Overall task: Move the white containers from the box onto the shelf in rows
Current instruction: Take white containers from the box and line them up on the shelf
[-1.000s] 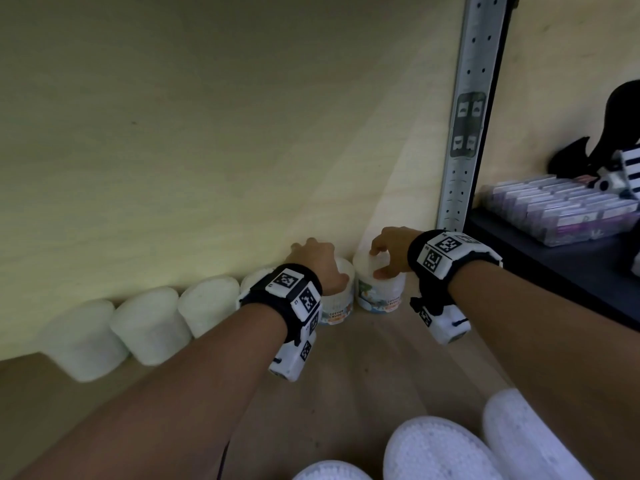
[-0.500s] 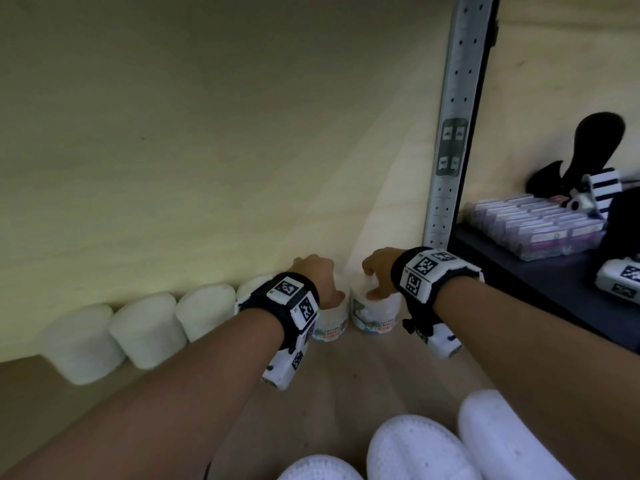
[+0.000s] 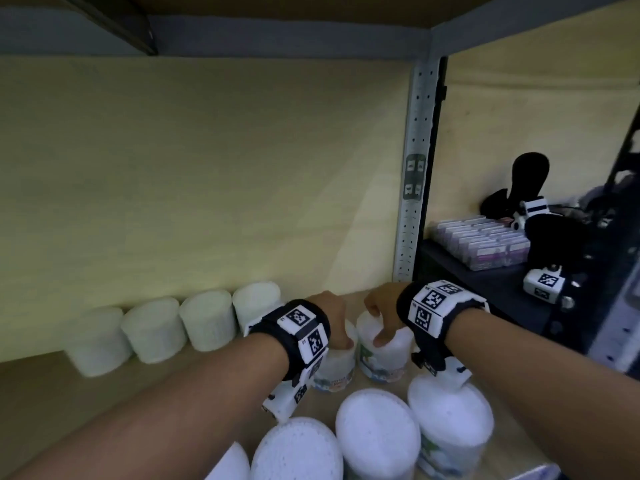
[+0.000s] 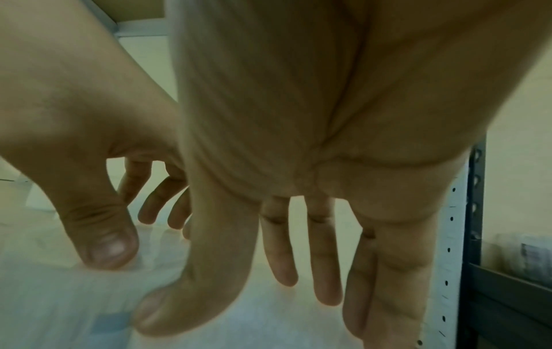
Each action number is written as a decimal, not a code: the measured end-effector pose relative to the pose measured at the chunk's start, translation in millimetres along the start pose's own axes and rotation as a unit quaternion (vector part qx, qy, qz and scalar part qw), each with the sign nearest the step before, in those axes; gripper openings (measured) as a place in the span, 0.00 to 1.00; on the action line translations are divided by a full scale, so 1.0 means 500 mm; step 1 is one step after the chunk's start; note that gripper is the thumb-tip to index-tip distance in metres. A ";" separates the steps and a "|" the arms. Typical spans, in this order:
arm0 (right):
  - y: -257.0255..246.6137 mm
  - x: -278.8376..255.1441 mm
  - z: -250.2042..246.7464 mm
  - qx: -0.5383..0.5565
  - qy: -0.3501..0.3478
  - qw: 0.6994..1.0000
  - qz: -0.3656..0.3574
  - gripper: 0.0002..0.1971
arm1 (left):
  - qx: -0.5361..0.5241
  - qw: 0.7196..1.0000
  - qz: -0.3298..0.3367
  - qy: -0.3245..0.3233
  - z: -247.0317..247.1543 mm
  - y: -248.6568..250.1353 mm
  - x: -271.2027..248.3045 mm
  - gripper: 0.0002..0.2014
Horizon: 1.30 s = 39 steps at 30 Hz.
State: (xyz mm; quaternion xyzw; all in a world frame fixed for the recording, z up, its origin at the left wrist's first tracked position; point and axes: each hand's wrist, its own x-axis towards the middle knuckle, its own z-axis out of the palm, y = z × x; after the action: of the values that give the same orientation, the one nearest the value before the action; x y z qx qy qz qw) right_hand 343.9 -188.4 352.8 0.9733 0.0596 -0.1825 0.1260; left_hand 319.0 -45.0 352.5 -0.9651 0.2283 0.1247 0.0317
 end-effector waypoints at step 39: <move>-0.171 -0.006 -0.113 0.153 0.123 0.970 -0.141 0.23 | -0.102 0.987 -0.109 0.053 -0.055 -0.322 -0.151 0.27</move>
State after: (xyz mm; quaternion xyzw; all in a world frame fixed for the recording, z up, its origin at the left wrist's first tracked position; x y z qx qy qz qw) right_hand 346.4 -91.3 385.6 0.9778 0.1824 -0.0847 -0.0596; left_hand 332.2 128.5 398.8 -0.9877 0.1088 0.0915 -0.0657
